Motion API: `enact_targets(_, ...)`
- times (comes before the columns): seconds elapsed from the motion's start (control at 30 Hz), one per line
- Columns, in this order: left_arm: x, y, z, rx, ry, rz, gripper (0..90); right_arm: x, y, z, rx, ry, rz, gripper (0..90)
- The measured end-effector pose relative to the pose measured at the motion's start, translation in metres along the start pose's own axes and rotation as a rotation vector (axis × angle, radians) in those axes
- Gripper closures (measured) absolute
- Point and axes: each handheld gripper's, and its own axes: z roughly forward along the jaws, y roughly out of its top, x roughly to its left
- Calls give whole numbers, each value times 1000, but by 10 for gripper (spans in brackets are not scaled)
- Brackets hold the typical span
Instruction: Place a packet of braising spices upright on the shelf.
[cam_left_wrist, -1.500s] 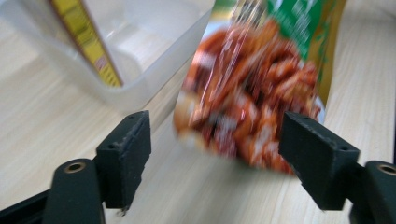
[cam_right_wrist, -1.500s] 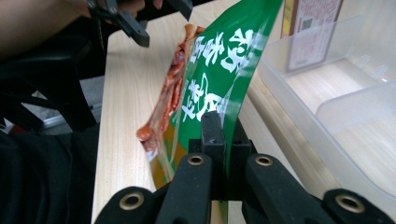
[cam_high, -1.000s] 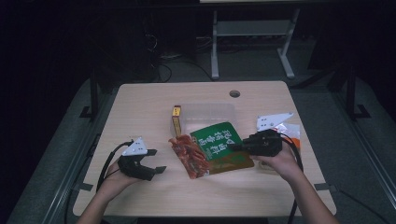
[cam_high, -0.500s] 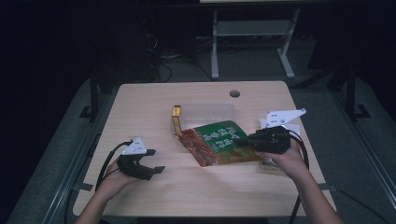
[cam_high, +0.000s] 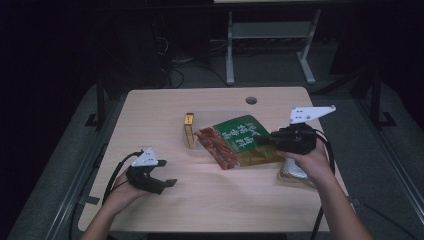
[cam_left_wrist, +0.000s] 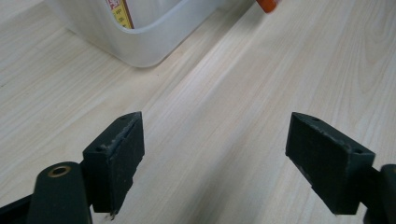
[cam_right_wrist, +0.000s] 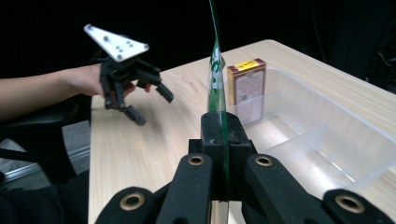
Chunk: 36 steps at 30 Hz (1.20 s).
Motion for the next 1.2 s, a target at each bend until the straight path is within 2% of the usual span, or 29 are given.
enact_targets(0.2,-1,0,1,14,0,8,174,-3,17,1,18,-38,12,900)
enact_targets(0.5,0,0,2,18,-6,13,168,-7,48,4,7,-83,23,900)
enact_targets(0.67,-1,-1,2,29,-9,12,165,-14,63,9,10,-118,36,900)
enact_targets(0.8,-1,-1,3,36,-12,10,159,-21,69,16,23,-149,52,900)
enact_targets(0.87,-1,-1,4,38,-15,9,159,-24,71,20,25,-143,58,900)
enact_targets(1.0,-1,-2,5,41,-16,11,155,-26,75,29,48,-174,62,900)
enact_targets(1.2,-1,-2,4,41,-14,11,152,-29,81,41,78,-222,95,900)
